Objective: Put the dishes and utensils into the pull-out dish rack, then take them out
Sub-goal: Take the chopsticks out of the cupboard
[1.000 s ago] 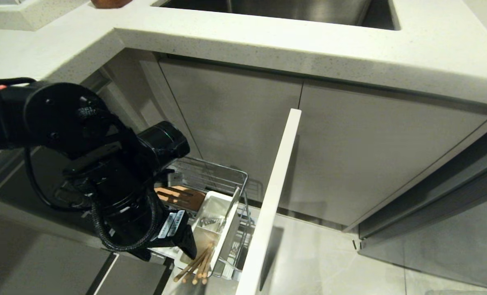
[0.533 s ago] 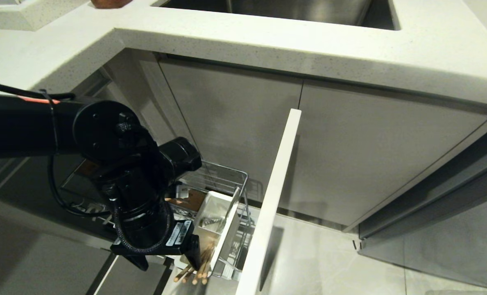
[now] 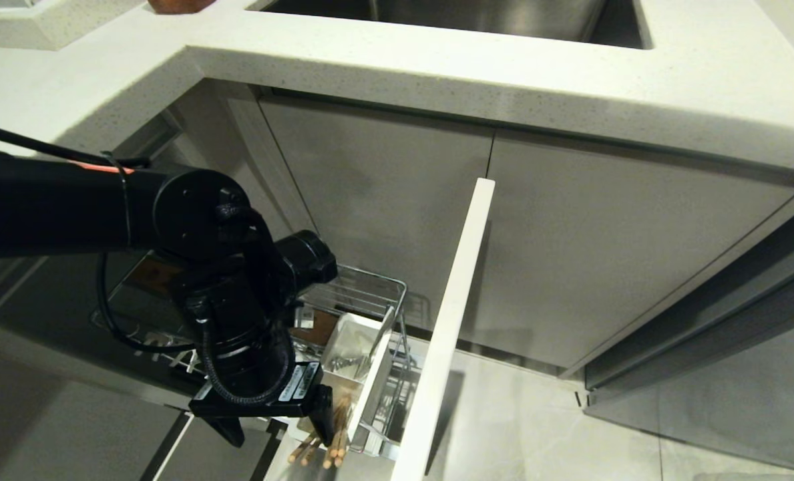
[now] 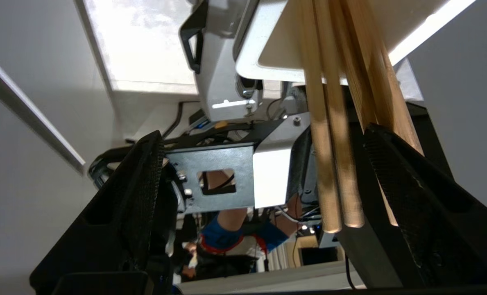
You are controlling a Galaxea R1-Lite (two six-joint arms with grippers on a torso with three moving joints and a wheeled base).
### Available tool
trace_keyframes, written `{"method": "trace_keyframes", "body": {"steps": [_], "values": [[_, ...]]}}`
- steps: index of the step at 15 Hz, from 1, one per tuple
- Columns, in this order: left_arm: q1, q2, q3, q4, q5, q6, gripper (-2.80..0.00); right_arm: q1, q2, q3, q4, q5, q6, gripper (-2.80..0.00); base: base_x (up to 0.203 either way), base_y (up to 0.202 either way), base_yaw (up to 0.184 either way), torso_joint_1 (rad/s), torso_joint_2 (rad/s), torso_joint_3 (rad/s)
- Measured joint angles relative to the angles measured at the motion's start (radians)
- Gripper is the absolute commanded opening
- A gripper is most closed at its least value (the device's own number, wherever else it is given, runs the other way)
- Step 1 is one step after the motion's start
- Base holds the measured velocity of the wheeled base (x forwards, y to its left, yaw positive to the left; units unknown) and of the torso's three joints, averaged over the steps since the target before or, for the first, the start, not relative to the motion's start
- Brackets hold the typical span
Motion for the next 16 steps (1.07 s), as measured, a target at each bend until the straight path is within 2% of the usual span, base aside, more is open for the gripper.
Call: {"method": "trace_keyframes", "body": {"steps": [11, 16], "values": [[0.055, 0.054, -0.067, 0.095, 0.013, 0.007, 0.00, 0.000, 0.000, 0.000, 0.000, 0.000, 0.000, -2.80, 0.000, 0.000, 0.000, 0.000, 0.00, 0.000], [0.043, 0.072, -0.089, 0.189, -0.031, 0.035, 0.00, 0.000, 0.000, 0.000, 0.000, 0.000, 0.000, -2.80, 0.000, 0.000, 0.000, 0.000, 0.00, 0.000]]}}
